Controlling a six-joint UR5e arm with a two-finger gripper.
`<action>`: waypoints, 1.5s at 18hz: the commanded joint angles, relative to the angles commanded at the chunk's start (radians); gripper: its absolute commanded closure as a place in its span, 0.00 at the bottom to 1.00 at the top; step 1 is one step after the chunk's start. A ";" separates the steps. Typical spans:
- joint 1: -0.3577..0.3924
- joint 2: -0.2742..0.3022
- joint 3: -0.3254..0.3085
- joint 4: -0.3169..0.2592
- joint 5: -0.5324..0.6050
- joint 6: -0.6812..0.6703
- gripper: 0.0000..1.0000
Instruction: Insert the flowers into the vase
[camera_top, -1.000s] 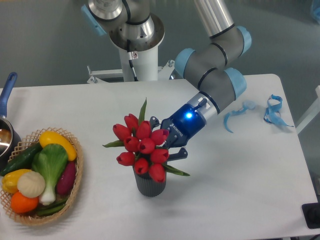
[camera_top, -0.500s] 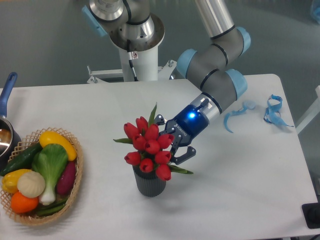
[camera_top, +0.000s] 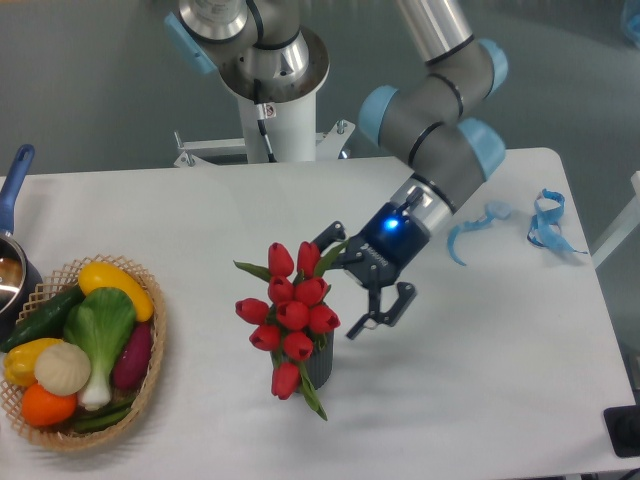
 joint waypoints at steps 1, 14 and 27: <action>0.032 0.014 -0.002 0.000 0.000 0.021 0.00; 0.287 0.180 0.066 -0.011 0.597 0.054 0.00; 0.405 0.371 0.161 -0.481 1.063 0.248 0.00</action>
